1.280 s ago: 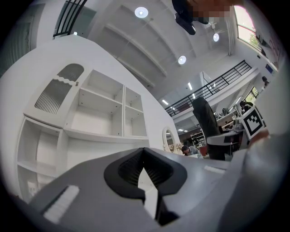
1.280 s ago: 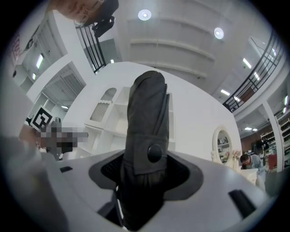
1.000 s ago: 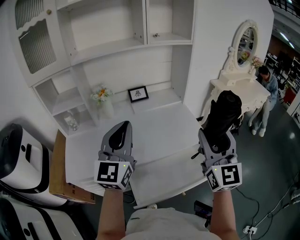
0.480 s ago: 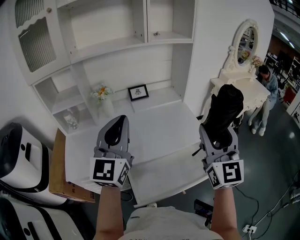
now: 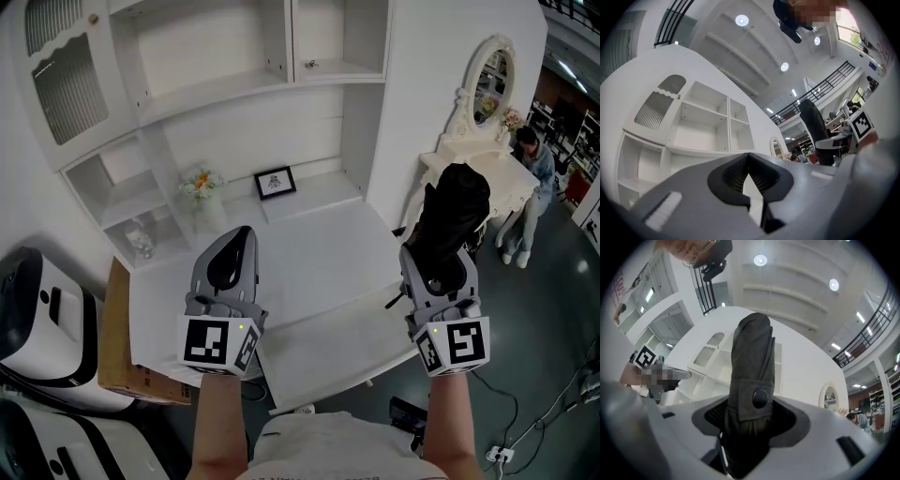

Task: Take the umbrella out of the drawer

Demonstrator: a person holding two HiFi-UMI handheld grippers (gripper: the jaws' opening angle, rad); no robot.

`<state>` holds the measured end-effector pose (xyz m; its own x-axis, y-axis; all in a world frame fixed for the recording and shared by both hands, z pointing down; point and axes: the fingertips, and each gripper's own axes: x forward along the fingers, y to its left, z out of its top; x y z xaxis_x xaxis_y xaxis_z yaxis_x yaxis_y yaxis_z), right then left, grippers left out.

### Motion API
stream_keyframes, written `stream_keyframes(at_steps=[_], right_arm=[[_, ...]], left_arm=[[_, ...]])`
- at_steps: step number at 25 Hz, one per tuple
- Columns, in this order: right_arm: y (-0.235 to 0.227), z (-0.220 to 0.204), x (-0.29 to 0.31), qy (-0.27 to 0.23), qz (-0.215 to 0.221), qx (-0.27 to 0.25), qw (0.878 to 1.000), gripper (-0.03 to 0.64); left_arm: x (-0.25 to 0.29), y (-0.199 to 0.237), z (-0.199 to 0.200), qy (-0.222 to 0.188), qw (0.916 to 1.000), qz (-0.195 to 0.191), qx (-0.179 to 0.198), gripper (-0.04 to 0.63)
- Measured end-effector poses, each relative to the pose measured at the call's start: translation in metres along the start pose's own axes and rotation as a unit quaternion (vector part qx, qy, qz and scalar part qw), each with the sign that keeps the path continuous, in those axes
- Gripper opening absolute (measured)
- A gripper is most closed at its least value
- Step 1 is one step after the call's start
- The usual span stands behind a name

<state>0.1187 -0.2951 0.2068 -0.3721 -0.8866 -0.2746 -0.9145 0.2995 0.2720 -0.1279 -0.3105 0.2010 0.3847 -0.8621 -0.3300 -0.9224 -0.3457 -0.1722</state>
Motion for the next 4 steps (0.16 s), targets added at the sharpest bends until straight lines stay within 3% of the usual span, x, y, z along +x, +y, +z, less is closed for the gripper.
stream_keyframes(at_steps=[4], right_arm=[[0.0004,-0.0016,0.0008,0.004,-0.001,-0.004,1.0,0.25]], left_arm=[[0.0006,0.0008,0.0007,-0.003,1.0,0.001,-0.001,0.011]])
